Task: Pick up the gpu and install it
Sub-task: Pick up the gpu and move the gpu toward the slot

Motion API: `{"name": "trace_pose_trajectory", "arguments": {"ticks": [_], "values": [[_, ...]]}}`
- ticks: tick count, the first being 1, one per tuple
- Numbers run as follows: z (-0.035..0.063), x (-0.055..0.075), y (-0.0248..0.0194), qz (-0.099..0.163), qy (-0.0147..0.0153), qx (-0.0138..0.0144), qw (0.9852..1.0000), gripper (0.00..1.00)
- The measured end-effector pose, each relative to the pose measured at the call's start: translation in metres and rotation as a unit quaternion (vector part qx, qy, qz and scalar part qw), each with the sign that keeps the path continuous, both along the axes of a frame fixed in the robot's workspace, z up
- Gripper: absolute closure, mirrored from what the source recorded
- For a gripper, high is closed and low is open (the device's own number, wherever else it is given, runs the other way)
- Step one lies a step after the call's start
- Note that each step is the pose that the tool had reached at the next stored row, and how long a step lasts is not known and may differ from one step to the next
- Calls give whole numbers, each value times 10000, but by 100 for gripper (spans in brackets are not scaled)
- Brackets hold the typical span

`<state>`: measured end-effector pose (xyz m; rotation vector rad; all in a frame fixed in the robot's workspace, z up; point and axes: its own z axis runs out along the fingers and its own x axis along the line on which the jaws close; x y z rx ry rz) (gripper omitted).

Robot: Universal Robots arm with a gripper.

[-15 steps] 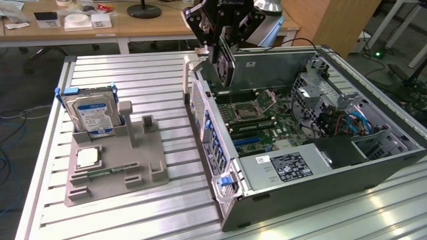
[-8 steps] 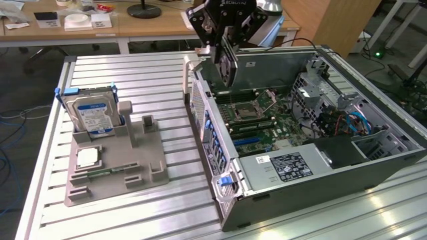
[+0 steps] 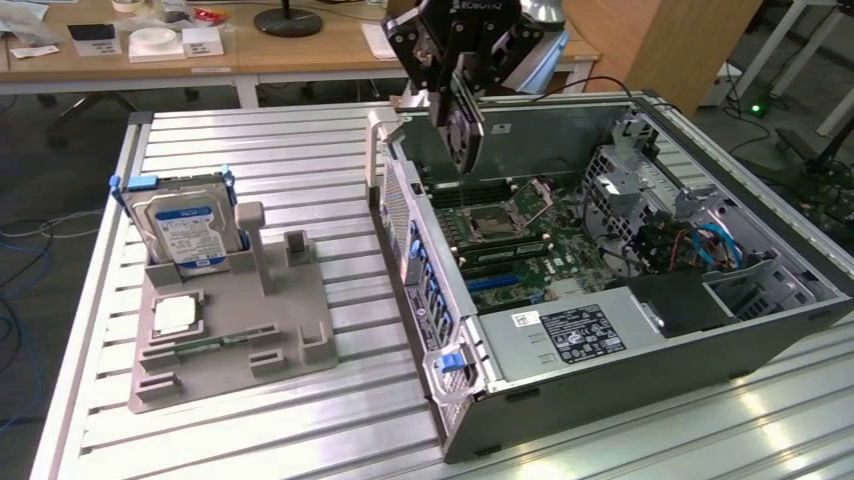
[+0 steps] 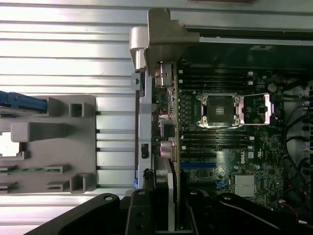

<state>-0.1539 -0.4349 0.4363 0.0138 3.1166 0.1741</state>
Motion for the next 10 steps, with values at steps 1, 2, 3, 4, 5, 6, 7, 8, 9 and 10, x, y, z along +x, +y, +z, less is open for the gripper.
{"name": "trace_pose_trajectory", "arguments": {"ticks": [1, 2, 3, 4, 5, 6, 7, 8, 9, 10], "values": [[0, 8, 0, 0, 0, 0, 10000, 72], [0, 14, -1, 0, 0, 0, 10000, 72], [0, 20, 0, 0, 0, 0, 10000, 72], [0, 28, 0, 0, 0, 0, 10000, 72], [-1, 38, 0, 0, 0, 0, 10000, 72], [0, 47, 0, 0, 0, 0, 10000, 72], [0, 54, 0, 0, 0, 0, 10000, 72], [0, 61, 0, 0, 0, 0, 10000, 72], [-1, 68, 0, 0, 0, 0, 10000, 72], [0, 77, 0, 0, 0, 0, 10000, 72]]}}
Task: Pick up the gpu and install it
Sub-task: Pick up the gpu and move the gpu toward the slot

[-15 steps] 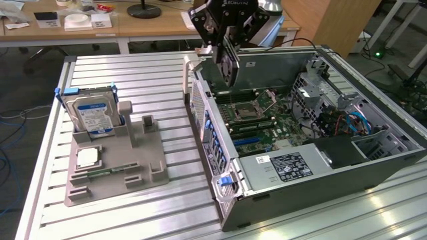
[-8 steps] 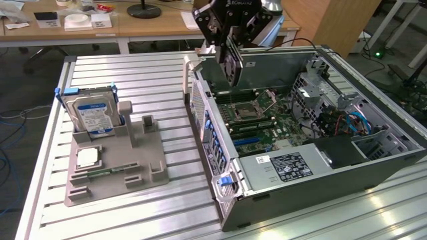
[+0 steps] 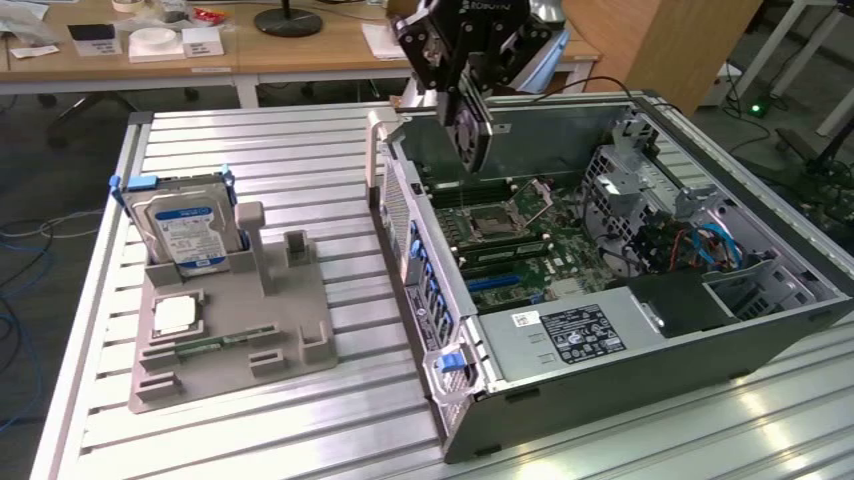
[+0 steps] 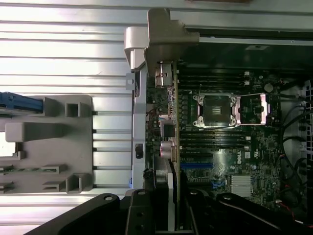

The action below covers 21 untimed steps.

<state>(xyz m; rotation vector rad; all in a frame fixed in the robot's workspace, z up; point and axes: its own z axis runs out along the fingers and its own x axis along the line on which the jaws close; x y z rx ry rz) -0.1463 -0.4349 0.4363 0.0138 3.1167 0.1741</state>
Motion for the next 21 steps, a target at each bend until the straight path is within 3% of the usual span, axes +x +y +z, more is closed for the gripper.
{"name": "trace_pose_trajectory", "arguments": {"ticks": [21], "values": [[-1, 193, 0, 6, 0, 1, 10000, 72]]}}
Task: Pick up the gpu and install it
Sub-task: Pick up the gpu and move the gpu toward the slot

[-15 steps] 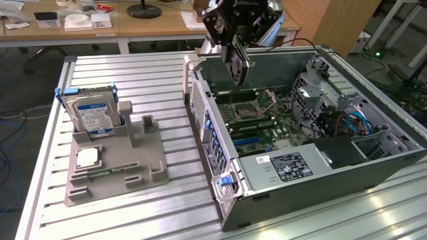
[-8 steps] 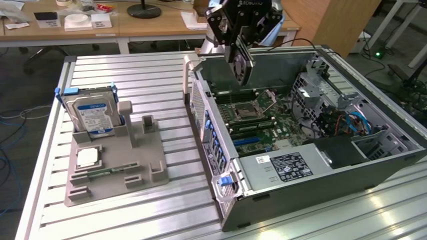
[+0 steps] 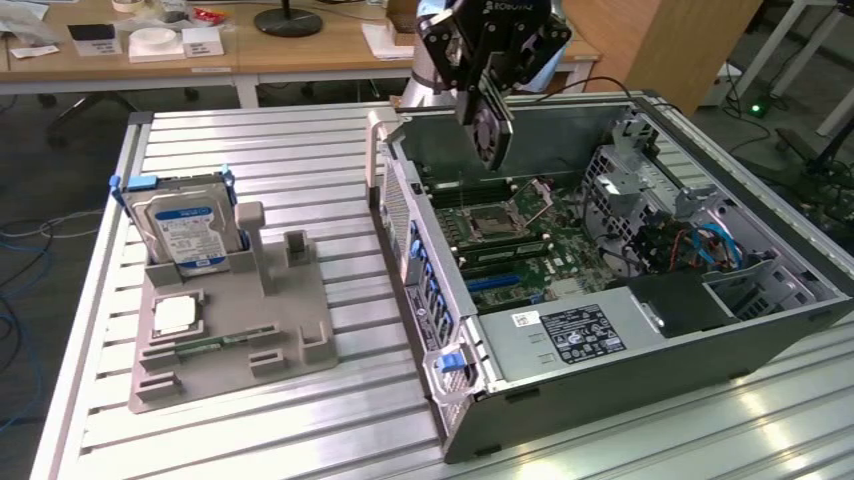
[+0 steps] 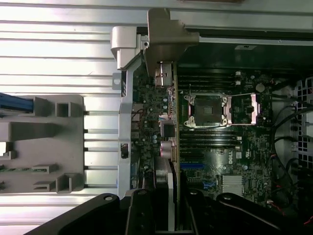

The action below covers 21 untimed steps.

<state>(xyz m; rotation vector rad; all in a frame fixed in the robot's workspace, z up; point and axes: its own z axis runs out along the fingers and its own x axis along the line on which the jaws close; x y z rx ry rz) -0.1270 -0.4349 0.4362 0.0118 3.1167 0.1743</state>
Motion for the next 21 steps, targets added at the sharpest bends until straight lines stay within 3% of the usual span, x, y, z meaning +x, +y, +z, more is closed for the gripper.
{"name": "trace_pose_trajectory", "arguments": {"ticks": [21], "values": [[0, 236, 0, 0, 0, 0, 10000, 72]]}}
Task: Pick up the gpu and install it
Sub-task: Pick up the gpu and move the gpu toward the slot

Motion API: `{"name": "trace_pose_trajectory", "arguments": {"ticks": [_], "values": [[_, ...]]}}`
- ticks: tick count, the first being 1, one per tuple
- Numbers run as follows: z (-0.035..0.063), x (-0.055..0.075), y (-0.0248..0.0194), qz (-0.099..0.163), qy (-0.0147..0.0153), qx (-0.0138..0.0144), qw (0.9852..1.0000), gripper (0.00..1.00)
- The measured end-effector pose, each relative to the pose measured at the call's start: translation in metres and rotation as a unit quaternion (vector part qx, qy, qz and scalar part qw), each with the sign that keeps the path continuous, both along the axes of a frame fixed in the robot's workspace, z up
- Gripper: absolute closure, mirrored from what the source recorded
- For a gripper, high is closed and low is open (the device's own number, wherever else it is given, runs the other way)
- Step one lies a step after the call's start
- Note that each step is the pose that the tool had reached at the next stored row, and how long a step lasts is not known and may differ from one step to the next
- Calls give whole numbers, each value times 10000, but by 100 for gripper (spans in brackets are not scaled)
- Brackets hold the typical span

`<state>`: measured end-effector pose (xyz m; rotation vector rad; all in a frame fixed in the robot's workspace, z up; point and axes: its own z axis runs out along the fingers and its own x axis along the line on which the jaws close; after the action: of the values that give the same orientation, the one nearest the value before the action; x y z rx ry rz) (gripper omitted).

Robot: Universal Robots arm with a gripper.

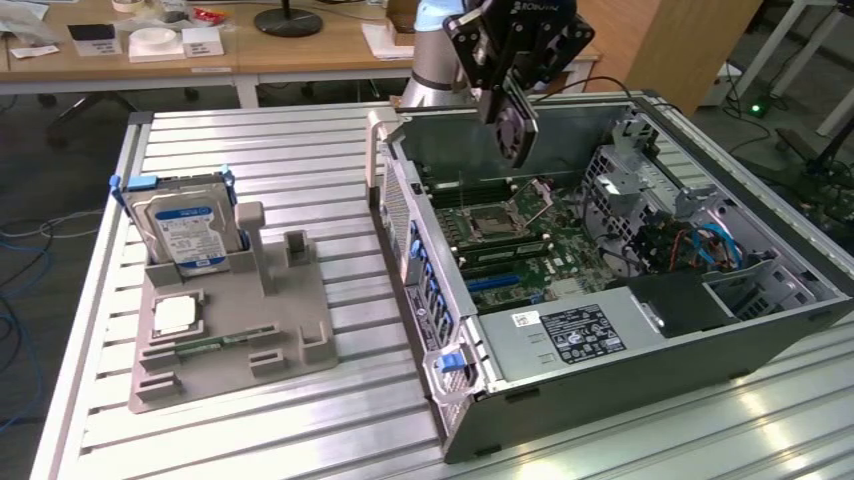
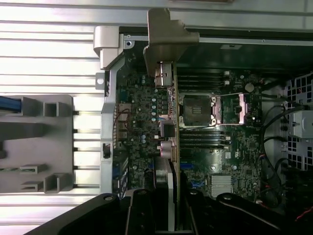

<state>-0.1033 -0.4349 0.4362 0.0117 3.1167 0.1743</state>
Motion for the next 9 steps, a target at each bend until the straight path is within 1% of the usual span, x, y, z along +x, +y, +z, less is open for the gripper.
{"name": "trace_pose_trajectory", "arguments": {"ticks": [9], "values": [[0, 108, 0, 0, 0, 0, 10000, 72]]}}
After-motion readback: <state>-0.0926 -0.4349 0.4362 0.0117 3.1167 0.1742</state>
